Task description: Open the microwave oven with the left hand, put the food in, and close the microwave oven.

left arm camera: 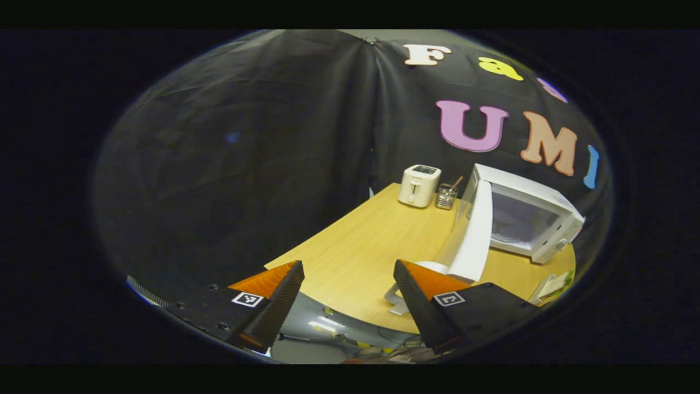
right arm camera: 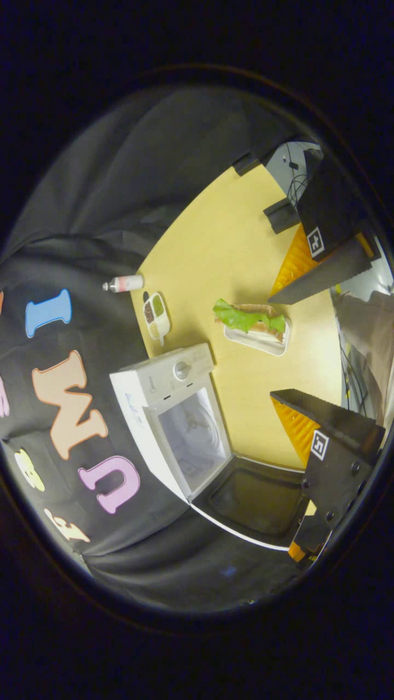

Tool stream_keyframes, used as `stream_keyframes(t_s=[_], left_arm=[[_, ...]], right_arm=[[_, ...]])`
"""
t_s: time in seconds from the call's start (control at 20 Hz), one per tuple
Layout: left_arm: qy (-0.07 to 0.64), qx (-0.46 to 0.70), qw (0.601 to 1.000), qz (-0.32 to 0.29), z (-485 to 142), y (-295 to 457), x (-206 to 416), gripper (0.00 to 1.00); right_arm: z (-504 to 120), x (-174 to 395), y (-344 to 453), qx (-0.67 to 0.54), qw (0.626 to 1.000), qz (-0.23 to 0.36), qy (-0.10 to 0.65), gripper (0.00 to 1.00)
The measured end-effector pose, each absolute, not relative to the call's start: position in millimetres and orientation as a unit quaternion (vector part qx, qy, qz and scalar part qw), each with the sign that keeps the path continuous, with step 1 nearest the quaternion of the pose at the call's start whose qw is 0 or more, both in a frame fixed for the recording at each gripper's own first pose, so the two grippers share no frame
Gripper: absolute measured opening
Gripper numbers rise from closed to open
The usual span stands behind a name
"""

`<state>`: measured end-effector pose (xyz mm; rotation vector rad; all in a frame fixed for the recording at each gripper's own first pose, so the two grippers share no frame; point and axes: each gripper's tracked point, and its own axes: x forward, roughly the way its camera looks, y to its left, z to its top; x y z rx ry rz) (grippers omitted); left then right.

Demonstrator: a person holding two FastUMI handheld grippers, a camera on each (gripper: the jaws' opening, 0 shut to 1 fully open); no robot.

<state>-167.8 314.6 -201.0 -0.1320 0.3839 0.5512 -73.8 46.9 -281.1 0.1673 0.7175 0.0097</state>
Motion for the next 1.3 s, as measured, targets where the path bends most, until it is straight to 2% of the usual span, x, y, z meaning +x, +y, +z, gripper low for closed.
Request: stream_keyframes(t_s=[0.05,0.15,0.2,0.25,0.3,0.35,0.4,0.45,0.5,0.55,0.6,0.7,0.75,0.8,0.9,0.95,1.0,1.05,1.1,1.15,1.2,1.25,1.3], left_arm=[[0.182,-0.064,0.939,0.285,-195,314,-171,0.95],[0.173,-0.055,0.933,0.311,-185,314,-178,0.96],[0.166,-0.051,0.931,0.323,-176,313,-181,0.94],[0.158,-0.047,0.928,0.333,-168,311,-182,0.96],[0.148,-0.043,0.926,0.345,-158,309,-185,0.95],[0.137,-0.042,0.925,0.353,-150,306,-187,0.94],[0.126,-0.042,0.924,0.36,-140,302,-189,0.96],[0.116,-0.043,0.922,0.366,-133,297,-191,0.96],[0.108,-0.044,0.921,0.372,-126,292,-193,0.96],[0.099,-0.043,0.92,0.377,-120,287,-194,0.96],[0.091,-0.04,0.92,0.38,-114,285,-195,0.96],[0.087,-0.04,0.919,0.383,-111,272,-196,0.94],[0.088,-0.044,0.919,0.382,-110,260,-193,0.94],[0.086,-0.049,0.918,0.384,-110,254,-191,0.96],[0.082,-0.067,0.917,0.384,-112,244,-191,0.96],[0.08,-0.076,0.916,0.385,-112,240,-189,0.96],[0.077,-0.082,0.915,0.388,-110,237,-189,0.96],[0.074,-0.084,0.914,0.39,-110,235,-190,0.99],[0.073,-0.083,0.914,0.391,-108,234,-191,0.96],[0.073,-0.079,0.914,0.392,-108,232,-190,0.96],[0.074,-0.075,0.913,0.393,-107,230,-190,0.96],[0.074,-0.072,0.914,0.393,-106,228,-190,0.96],[0.074,-0.071,0.914,0.393,-104,227,-189,0.96]], right_arm=[[-285,-67,41,0.081,0.929,0.004,0.361,0.98],[-291,-53,33,0.081,0.923,0.01,0.377,0.98],[-296,-46,29,0.081,0.918,0.013,0.387,0.9],[-302,-41,27,0.083,0.913,0.018,0.4,0.9],[-307,-34,27,0.089,0.907,0.022,0.411,0.98],[-312,-27,27,0.097,0.901,0.027,0.422,0.9],[-317,-23,28,0.108,0.894,0.034,0.434,0.89],[-321,-19,29,0.118,0.886,0.04,0.446,0.89],[-326,-16,29,0.13,0.878,0.044,0.459,0.98],[-332,-13,30,0.143,0.868,0.046,0.473,0.98],[-336,-11,30,0.155,0.858,0.047,0.487,0.89],[-352,-8,24,0.162,0.839,0.035,0.518,0.87],[-358,-6,20,0.16,0.833,0.03,0.529,0.97],[-362,-4,19,0.161,0.827,0.029,0.537,0.98],[-370,1,18,0.165,0.818,0.031,0.551,0.97],[-372,3,19,0.169,0.814,0.033,0.555,0.87],[-375,5,20,0.174,0.809,0.034,0.56,0.97],[-375,3,21,0.179,0.805,0.037,0.565,0.97],[-377,6,23,0.187,0.8,0.039,0.569,0.85],[-379,7,25,0.195,0.795,0.041,0.573,0.79],[-383,7,26,0.2,0.791,0.04,0.576,0.88],[-381,8,27,0.209,0.786,0.038,0.58,0.77],[-385,5,23,0.211,0.784,0.03,0.583,0.57]])
